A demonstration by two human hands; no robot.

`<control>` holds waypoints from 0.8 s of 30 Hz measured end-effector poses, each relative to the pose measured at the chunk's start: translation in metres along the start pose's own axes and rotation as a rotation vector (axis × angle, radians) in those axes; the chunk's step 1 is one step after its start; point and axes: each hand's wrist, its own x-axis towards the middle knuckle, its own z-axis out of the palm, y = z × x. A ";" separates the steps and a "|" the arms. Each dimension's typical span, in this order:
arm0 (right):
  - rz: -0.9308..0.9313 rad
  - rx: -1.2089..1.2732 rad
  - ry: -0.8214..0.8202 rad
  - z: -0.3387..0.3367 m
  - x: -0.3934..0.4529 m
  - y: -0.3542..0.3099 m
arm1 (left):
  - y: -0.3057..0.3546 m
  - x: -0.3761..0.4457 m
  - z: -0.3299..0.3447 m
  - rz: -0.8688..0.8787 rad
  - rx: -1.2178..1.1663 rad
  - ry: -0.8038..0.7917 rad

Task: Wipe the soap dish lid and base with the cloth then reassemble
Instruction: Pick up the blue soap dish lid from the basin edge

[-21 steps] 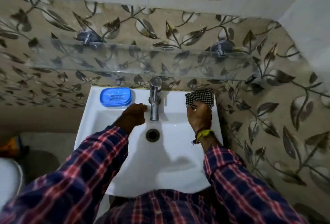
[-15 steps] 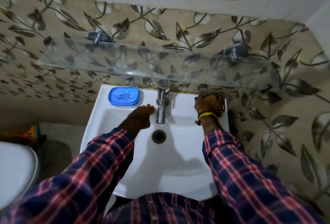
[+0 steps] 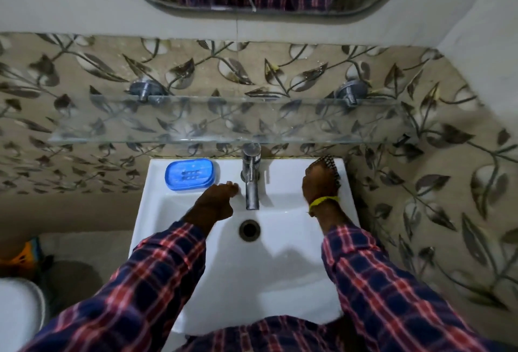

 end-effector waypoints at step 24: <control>-0.025 0.955 -0.595 0.020 -0.175 0.054 | -0.067 -0.090 0.016 0.063 -0.530 0.406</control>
